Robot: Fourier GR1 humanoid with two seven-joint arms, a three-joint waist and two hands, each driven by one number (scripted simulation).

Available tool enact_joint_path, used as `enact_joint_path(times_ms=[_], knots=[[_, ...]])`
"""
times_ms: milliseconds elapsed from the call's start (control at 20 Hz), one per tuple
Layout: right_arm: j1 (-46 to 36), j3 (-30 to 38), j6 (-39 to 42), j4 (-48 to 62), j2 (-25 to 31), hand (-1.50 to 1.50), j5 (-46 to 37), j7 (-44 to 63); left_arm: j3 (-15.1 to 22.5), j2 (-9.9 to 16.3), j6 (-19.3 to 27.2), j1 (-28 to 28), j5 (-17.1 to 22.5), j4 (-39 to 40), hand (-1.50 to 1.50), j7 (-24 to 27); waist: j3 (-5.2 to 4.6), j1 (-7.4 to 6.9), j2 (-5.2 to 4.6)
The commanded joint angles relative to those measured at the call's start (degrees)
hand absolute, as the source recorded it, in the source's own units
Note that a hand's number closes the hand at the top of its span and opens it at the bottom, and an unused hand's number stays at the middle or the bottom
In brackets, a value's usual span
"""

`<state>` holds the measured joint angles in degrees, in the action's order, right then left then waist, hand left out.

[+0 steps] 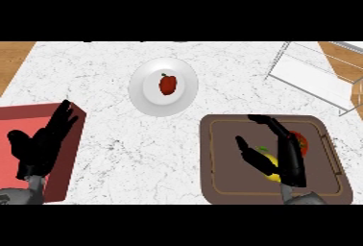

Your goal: Pick the lemon from the tray and place it in the tiered shelf

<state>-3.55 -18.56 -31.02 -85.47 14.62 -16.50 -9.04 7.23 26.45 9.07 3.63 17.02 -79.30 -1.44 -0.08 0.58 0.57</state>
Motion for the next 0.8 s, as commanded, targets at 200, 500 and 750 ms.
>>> enact_joint_path(times_ms=[200,500,750], knots=[[12.2,-9.4,-11.8,-9.1,-1.1,-1.50,-26.6,16.4,-3.5,2.2,-0.5,-2.8,1.2,0.1,0.00,-1.6,-0.19,0.67,-0.12],[14.9,-7.1,0.4,-14.8,2.5,-1.50,-45.2,34.8,-4.5,3.6,-2.6,-6.8,1.5,0.1,0.00,0.4,-0.53,0.57,-0.09],[14.8,-10.9,20.6,-17.5,4.2,-1.50,-52.6,46.3,-2.8,1.5,-0.6,-5.6,0.1,-1.2,0.00,0.0,-0.49,-0.35,-0.49]])
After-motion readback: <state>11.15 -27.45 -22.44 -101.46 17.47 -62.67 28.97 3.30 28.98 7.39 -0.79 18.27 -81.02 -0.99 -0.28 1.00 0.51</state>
